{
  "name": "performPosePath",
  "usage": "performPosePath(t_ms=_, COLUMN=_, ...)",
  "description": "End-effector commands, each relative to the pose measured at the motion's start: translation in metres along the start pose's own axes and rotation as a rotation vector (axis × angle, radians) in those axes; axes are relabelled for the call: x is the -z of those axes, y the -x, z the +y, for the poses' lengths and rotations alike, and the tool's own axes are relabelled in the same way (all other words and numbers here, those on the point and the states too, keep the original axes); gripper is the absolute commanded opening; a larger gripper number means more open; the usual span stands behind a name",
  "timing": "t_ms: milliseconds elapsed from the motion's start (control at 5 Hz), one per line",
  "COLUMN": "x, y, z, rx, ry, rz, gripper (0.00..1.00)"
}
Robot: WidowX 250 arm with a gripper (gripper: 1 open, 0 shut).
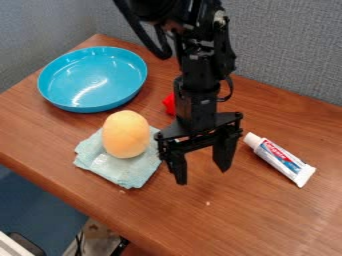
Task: Put the toothpaste on the blue plate
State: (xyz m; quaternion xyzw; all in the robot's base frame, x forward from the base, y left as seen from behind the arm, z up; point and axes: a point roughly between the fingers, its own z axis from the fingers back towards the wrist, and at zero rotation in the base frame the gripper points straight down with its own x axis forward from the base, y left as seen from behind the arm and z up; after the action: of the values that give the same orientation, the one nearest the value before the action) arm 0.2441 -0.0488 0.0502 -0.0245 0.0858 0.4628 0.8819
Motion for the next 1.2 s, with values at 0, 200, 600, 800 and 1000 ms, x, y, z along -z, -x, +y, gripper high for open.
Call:
performPosePath(t_ms=0, x=-0.010, y=0.004, z=-0.015, rx=-0.030, ry=0.047, rz=0.003, gripper=1.00)
performPosePath(t_ms=200, x=-0.013, y=0.005, z=-0.023, rx=-0.067, ry=0.062, rz=0.022, gripper=1.00)
performPosePath(t_ms=600, x=-0.010, y=0.007, z=-0.032, rx=-0.097, ry=0.062, rz=0.032, gripper=1.00)
performPosePath(t_ms=800, x=-0.008, y=0.007, z=-0.036, rx=-0.107, ry=0.061, rz=0.036, gripper=1.00)
performPosePath(t_ms=1000, x=-0.006, y=0.009, z=-0.039, rx=-0.105, ry=0.059, rz=0.036, gripper=1.00)
